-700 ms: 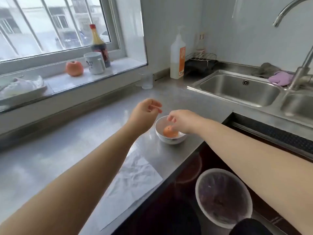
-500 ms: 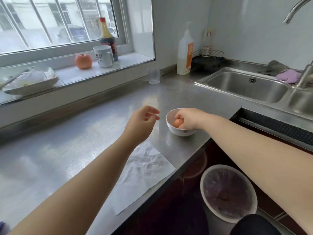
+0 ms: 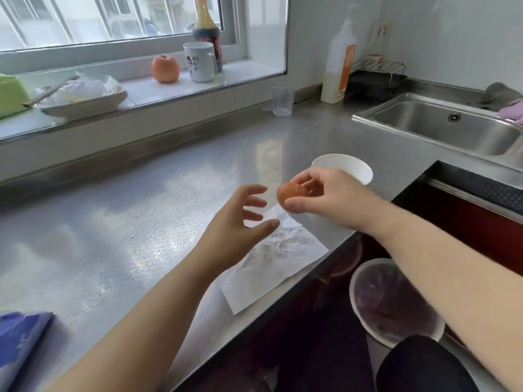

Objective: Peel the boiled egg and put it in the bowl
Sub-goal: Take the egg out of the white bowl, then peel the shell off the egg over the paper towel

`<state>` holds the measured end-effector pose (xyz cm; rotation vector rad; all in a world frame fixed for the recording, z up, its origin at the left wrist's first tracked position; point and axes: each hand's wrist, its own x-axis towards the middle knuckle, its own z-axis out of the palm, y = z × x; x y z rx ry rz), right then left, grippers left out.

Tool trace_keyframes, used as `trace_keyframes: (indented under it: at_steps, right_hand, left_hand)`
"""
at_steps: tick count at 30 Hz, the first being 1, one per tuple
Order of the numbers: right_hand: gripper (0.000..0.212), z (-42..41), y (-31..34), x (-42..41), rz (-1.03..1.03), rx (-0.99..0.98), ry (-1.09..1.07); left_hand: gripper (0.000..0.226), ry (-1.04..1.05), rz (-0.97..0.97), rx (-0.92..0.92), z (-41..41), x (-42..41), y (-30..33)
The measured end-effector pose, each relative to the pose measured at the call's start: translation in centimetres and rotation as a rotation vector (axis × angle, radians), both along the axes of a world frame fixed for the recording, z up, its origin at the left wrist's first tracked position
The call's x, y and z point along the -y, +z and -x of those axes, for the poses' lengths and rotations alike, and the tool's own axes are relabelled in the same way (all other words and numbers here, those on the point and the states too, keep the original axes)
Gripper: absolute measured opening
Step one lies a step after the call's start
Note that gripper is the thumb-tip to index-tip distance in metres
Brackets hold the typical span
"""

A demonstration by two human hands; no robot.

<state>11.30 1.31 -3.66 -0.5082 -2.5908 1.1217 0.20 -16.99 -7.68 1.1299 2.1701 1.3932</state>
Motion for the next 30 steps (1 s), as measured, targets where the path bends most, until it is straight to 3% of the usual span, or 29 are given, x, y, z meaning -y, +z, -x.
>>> trace_keyframes:
  at_steps: [4, 11, 15, 23, 30]
  right_hand:
    - [0.036, 0.7, -3.7, 3.7, 0.164, -0.070, -0.044]
    - [0.030, 1.1, -5.7, 5.6, 0.405, -0.207, -0.141]
    - [0.024, 0.6, -5.5, 5.9, 0.516, -0.244, -0.101]
    - [0.013, 0.8, -5.9, 6.4, 0.245, -0.351, -0.208]
    - [0.004, 1.0, -6.1, 7.2, 0.278, -0.382, -0.213]
  left_hand:
    - [0.049, -0.007, 0.001, 0.014, -0.9, 0.6, -1.0]
    - [0.049, 0.034, -0.176, 0.328, -0.8, 1.1, -1.7]
    - [0.042, 0.045, -0.223, 0.370, -0.6, 1.0, -1.7]
    - [0.041, 0.072, -0.200, 0.286, -0.5, 1.1, -1.6]
    - [0.043, 0.109, -0.123, 0.179, -0.2, 2.1, -1.0]
